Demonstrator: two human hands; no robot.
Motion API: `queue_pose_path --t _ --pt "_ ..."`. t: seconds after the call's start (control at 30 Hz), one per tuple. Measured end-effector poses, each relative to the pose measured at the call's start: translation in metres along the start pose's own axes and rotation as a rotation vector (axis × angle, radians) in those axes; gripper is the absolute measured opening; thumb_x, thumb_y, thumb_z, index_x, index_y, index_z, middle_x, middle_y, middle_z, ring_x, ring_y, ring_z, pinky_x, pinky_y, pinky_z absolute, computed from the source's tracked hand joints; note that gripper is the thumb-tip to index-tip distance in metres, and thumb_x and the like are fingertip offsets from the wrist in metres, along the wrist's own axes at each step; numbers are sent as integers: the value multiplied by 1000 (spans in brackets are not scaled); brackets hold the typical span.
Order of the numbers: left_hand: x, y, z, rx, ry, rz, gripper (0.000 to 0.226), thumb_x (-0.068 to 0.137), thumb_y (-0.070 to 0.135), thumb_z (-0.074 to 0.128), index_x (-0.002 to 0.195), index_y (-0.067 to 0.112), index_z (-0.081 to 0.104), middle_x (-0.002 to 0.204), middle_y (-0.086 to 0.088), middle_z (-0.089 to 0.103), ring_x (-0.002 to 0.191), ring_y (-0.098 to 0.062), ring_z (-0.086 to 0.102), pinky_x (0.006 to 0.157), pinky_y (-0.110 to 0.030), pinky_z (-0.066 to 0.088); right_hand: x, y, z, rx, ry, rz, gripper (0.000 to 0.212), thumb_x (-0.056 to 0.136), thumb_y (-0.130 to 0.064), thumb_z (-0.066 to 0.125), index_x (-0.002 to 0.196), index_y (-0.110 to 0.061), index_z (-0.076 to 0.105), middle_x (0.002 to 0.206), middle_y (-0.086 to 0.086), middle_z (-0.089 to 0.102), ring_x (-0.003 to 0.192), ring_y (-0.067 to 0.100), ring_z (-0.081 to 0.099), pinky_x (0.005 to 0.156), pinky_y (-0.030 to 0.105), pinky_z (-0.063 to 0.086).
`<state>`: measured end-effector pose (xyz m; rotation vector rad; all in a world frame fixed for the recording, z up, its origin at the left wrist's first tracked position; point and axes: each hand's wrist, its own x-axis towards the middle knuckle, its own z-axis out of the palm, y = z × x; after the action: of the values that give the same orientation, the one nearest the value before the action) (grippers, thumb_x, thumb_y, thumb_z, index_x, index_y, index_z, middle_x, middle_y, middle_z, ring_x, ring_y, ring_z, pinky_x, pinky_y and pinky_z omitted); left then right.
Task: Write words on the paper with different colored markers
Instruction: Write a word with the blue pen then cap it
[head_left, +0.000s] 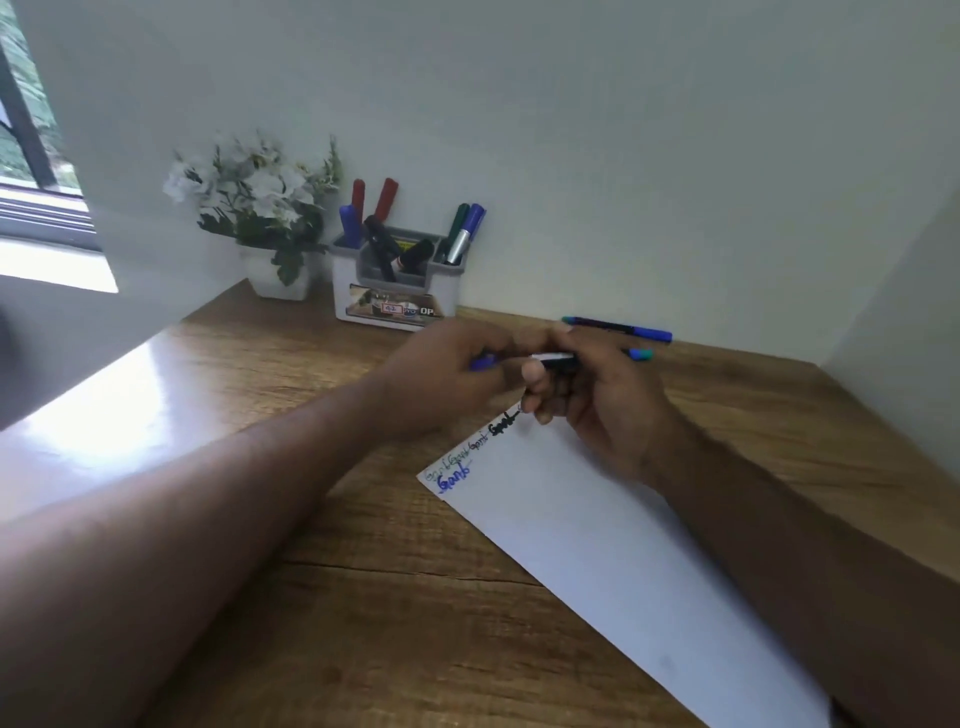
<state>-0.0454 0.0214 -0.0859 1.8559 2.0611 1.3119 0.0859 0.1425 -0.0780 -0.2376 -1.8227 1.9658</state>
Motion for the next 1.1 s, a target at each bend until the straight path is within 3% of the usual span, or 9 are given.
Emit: queue_pose_path --t 0.13,0.23,0.27,0.33,0.43,0.5,0.73,0.83,1.1 --pt "0 -20 -22 85 200 -73 77 67 77 55 66 0 60 64 -22 57 55 -31 51 56 -37 43 -2 -8 -9 84 25 9 33 94 -26 42 89 -5 67 69 12 71 57 20 69 49 24 53" --pt "-2 -22 -27 53 122 -132 60 71 71 59 65 12 65 61 -8 59 55 -20 55 58 -29 42 -4 -4 -12 106 47 -3 15 79 -22 61 84 -10 67 65 7 66 48 13 55 42 21 42" --pt "-3 -22 -27 75 27 -181 49 73 65 63 67 16 66 61 1 60 56 -11 55 60 -26 41 -3 -2 -11 126 42 -4 4 76 -13 67 80 -12 66 60 5 59 45 11 47 40 19 36" --pt "-3 -24 -26 119 -181 -240 32 75 53 70 74 21 70 70 9 64 65 -2 58 65 -25 40 -3 2 -10 150 12 34 9 73 -2 66 74 -12 65 54 2 45 43 9 34 37 17 28" --pt "-2 -25 -27 141 -309 -272 27 72 46 77 77 20 68 76 8 65 73 -7 58 66 -26 41 -7 4 -7 63 -49 94 5 73 -5 68 71 -8 72 50 4 52 38 9 37 35 16 28" --pt "0 -25 -27 162 -358 -268 31 70 44 79 75 17 63 76 1 64 72 -12 58 66 -29 45 -10 6 -3 -41 -68 99 16 81 -5 61 67 -5 69 51 8 59 34 11 43 33 16 31" --pt "0 -24 -26 173 -366 -252 26 75 41 75 72 20 59 70 7 59 63 -4 52 62 -27 40 -18 3 9 -319 -163 37 25 91 -3 55 70 -4 68 65 16 69 41 18 55 38 23 46" --pt "1 -22 -25 211 -389 -251 30 70 44 77 73 20 58 74 2 58 68 -12 52 64 -30 41 -18 5 15 -342 -171 10 25 91 -3 57 71 -4 71 62 17 67 42 19 58 41 26 50" --pt "1 -20 -25 220 -395 -251 30 72 42 77 74 19 57 68 6 55 64 -10 49 62 -29 40 -17 9 16 -399 -165 19 28 91 -7 59 68 -13 74 63 17 67 45 20 61 45 28 53"
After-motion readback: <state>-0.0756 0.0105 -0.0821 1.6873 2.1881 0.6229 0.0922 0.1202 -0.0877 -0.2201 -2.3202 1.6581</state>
